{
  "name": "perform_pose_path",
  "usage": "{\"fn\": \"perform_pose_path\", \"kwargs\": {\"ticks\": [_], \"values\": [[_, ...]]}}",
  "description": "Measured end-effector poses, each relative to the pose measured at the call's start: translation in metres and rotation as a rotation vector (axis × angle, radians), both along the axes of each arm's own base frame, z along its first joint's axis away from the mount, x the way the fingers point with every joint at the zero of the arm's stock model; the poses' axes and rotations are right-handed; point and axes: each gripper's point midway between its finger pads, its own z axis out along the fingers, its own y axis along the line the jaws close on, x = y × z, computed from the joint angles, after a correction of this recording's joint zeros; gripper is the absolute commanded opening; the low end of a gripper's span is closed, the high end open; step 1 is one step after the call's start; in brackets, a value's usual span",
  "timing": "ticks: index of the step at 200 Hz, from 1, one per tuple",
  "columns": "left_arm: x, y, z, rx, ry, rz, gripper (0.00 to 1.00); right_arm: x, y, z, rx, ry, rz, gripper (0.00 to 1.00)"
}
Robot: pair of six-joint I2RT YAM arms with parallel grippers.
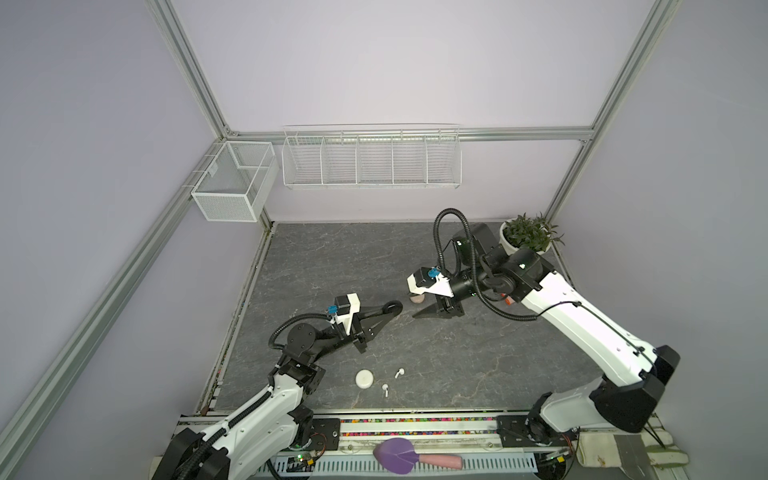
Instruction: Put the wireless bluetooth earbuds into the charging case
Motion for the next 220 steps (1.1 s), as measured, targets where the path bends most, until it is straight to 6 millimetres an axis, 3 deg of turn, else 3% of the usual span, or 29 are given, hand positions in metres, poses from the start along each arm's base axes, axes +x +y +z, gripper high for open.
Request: {"fn": "perform_pose_path", "kwargs": {"ticks": [51,137,187,206,220], "values": [[-0.001,0.0,0.001,-0.001,-0.004,-0.004,0.0,0.014,0.008,-0.017,-0.076,-0.003,0.035,0.46],[-0.002,0.0,0.0,0.001,-0.003,-0.01,0.0,0.013,0.025,-0.026,-0.096,0.013,0.093,0.29],[-0.002,-0.001,-0.001,0.005,0.006,-0.016,0.0,0.014,0.027,-0.031,-0.112,0.014,0.094,0.25],[-0.001,-0.001,-0.003,0.009,0.015,-0.014,0.0,0.016,0.028,-0.034,-0.125,0.006,0.08,0.26],[0.001,-0.001,-0.007,0.015,0.038,-0.007,0.0,0.018,0.028,-0.039,-0.139,0.002,0.058,0.37]]}}
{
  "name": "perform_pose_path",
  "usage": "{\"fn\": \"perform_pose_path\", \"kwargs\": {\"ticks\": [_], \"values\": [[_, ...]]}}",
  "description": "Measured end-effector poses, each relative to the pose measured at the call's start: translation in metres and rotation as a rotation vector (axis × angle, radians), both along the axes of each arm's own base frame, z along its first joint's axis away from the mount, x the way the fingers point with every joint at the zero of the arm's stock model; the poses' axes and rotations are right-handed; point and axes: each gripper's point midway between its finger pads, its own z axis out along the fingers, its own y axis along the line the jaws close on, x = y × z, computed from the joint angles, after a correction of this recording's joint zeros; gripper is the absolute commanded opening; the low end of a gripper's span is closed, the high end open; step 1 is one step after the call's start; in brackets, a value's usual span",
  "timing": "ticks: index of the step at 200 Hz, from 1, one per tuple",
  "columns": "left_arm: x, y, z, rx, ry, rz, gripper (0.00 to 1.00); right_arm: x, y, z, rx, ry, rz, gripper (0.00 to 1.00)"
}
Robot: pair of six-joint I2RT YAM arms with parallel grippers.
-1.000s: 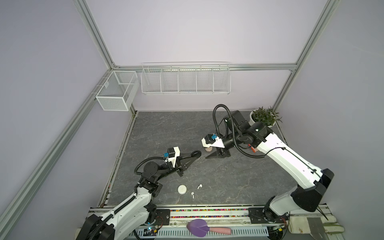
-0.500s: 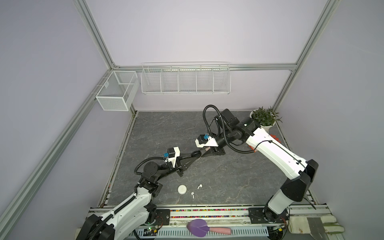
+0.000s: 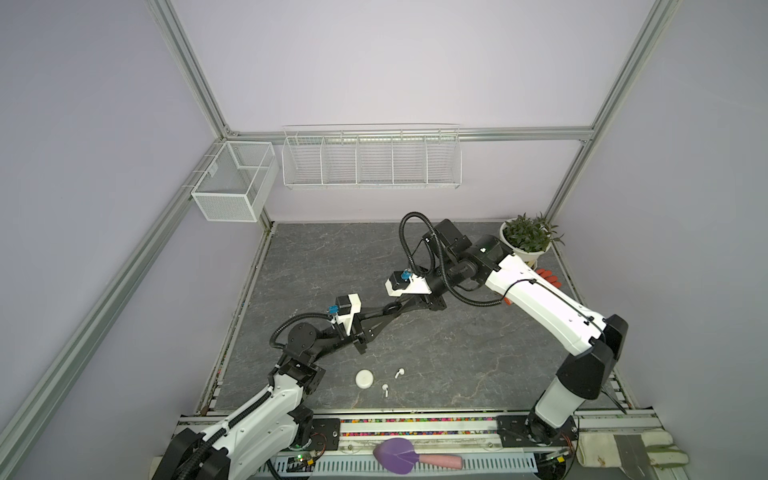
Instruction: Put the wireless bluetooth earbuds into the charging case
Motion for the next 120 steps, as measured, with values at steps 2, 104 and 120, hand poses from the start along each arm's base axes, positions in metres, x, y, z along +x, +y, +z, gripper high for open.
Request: {"fn": "perform_pose_path", "kwargs": {"ticks": [2,104,120], "values": [[0.0,0.0,0.0,-0.001,0.004,0.002,0.0,0.0,0.001,-0.001,0.001,-0.008,0.001,0.39],[0.072,-0.009,-0.031,0.027,0.41,0.188,0.0,-0.007,-0.048,-0.025,0.06,0.075,-0.538,0.74],[0.09,-0.014,-0.048,0.06,0.508,0.224,0.0,0.003,-0.055,-0.043,0.062,0.11,-0.664,0.74]]}}
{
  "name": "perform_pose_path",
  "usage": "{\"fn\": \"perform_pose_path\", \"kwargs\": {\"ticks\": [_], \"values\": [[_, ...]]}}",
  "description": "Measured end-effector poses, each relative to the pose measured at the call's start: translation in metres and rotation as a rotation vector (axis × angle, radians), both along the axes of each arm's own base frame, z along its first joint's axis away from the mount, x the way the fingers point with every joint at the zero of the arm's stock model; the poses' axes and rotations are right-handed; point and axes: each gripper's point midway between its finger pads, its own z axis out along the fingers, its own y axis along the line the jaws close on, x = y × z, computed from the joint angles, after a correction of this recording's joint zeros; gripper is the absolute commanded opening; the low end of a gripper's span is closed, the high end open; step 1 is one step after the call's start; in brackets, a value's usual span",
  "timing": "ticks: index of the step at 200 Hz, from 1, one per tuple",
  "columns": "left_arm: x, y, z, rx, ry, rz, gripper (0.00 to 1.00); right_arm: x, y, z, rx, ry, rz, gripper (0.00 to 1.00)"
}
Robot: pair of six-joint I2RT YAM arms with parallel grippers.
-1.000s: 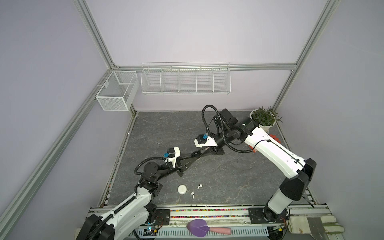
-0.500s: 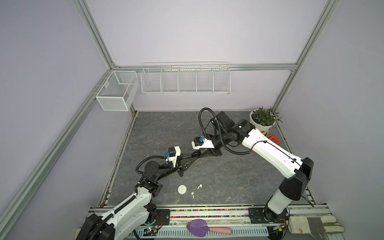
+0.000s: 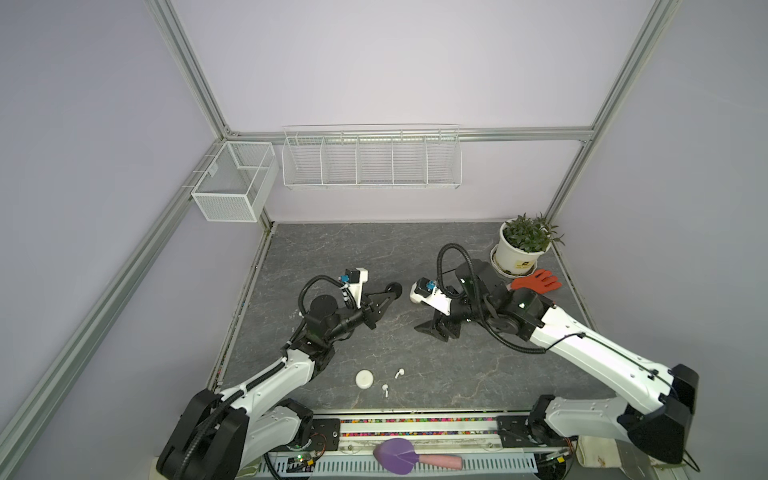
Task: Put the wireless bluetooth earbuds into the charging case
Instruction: 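Lower and release the black case with the left gripper while right hovers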
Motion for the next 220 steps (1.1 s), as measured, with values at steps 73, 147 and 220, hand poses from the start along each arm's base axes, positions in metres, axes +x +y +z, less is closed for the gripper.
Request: {"fn": "perform_pose_path", "kwargs": {"ticks": [73,147,220], "values": [[0.057,-0.029,-0.071,0.058,0.336,-0.016,0.0,0.08,-0.019,-0.05,-0.047,0.011,-0.424,0.84],[0.077,-0.02,-0.137,0.063,0.553,-0.01,0.0,0.097,-0.014,-0.09,-0.104,0.065,-0.454,0.85],[0.095,-0.023,-0.147,0.065,0.563,0.024,0.0,0.108,-0.012,-0.1,-0.093,0.127,-0.492,0.85]]}}
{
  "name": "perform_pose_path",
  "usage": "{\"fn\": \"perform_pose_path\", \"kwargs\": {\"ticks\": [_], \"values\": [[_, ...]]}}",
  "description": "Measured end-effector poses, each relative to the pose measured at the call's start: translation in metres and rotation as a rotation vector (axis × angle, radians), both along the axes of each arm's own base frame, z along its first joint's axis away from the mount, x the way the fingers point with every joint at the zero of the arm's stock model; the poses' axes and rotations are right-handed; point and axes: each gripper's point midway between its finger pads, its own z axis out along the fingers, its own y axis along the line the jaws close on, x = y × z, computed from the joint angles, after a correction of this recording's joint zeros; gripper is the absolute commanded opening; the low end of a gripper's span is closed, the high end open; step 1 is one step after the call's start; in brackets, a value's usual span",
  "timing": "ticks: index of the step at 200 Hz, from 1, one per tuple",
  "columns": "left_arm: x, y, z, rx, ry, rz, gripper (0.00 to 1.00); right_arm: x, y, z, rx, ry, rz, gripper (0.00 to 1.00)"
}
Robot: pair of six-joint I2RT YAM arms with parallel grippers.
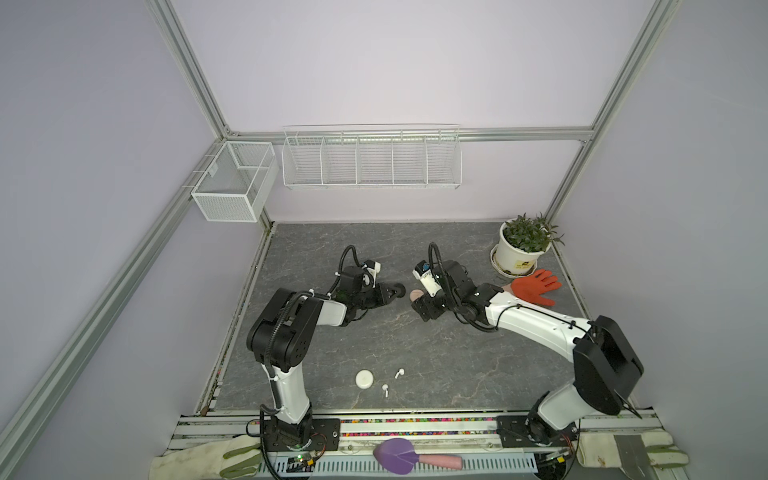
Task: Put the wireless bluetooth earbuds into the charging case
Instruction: 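Lower and release the black case with the left gripper while right hovers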
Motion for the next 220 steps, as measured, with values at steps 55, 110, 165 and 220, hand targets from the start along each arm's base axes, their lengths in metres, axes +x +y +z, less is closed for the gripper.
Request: {"fn": "perform_pose_path", "kwargs": {"ticks": [55,110,165,220], "values": [[0.005,-0.001,-0.007,-0.004,0.002,0.032,0.0,0.005,0.001,0.003,0.014,0.008,-0.015,0.86],[-0.005,-0.008,-0.017,0.023,0.02,0.028,0.0,0.008,0.006,-0.002,0.024,0.037,-0.015,0.86],[-0.004,-0.005,-0.02,0.031,0.011,0.048,0.08,0.007,0.007,0.0,0.026,0.042,-0.012,0.86],[-0.004,-0.01,-0.028,0.021,0.005,0.043,0.14,0.008,0.008,0.004,0.031,0.044,-0.008,0.87]]}}
